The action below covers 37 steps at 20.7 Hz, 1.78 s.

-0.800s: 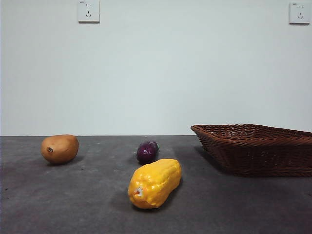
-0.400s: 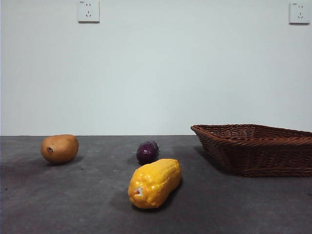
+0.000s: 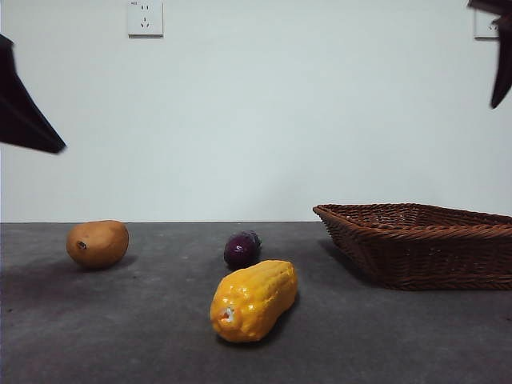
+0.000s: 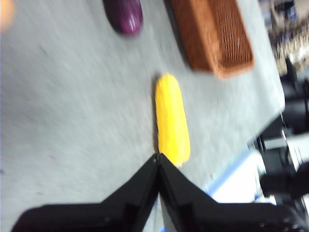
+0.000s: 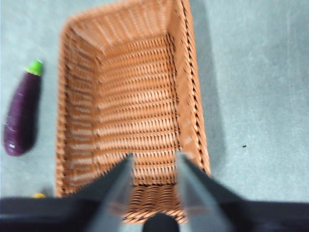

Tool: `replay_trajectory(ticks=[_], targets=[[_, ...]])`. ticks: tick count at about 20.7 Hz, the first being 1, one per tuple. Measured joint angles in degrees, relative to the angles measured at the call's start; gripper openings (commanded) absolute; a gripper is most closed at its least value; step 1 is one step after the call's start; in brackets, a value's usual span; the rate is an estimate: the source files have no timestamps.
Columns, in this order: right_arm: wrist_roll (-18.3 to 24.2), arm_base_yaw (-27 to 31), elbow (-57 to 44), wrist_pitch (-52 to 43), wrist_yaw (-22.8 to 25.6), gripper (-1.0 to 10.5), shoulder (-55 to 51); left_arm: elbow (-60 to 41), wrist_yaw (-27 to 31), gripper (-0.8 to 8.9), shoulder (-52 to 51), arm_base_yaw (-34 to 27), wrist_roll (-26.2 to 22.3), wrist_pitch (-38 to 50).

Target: Help me put the vegetables on the table into the basket

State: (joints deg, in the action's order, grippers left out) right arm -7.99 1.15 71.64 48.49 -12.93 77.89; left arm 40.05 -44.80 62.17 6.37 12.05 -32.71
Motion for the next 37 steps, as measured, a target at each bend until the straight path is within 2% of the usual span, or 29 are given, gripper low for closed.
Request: replay_trajectory(ticks=[4,7,9,12,18,22,26,29,32,34,37], targets=[[4.42,0.00,9.25,5.53,0.00,7.0,11.72,0.00,0.07,-0.04,4.37,7.10,0.00,3.58],[5.92,0.00,14.56,5.86,0.02,7.0,19.45,0.00,0.52,-0.04,6.25,12.17,0.11,6.45],[7.17,0.00,16.44,5.42,-0.02,7.0,23.78,0.00,2.99,-0.04,6.49,14.80,0.79,7.43],[8.96,0.04,18.49,5.18,0.00,6.9,30.49,0.00,5.84,-0.04,6.51,17.18,1.53,8.00],[10.08,0.37,19.45,0.87,-0.02,6.8,39.60,0.00,8.50,-0.04,6.58,17.94,1.75,8.00],[10.60,0.42,19.45,0.11,-0.04,4.1,40.87,0.00,8.87,-0.04,6.60,17.94,1.77,8.00],[10.62,0.44,19.61,-0.11,-0.42,0.0,40.87,0.00,9.03,-0.04,6.60,17.97,1.79,8.00],[10.62,0.44,19.65,-0.09,-0.61,-0.2,40.87,0.00,10.25,-0.04,6.60,17.97,3.02,8.00],[10.80,1.14,22.58,4.35,-2.10,-0.2,40.87,0.35,10.58,-0.03,6.78,17.97,3.67,7.80],[10.86,1.77,24.59,7.21,-2.80,-0.2,40.72,3.93,13.46,0.12,7.98,18.51,3.69,5.68],[10.88,3.02,24.68,11.76,-2.86,-0.2,37.00,12.02,18.01,2.61,11.87,20.70,3.61,0.50]])
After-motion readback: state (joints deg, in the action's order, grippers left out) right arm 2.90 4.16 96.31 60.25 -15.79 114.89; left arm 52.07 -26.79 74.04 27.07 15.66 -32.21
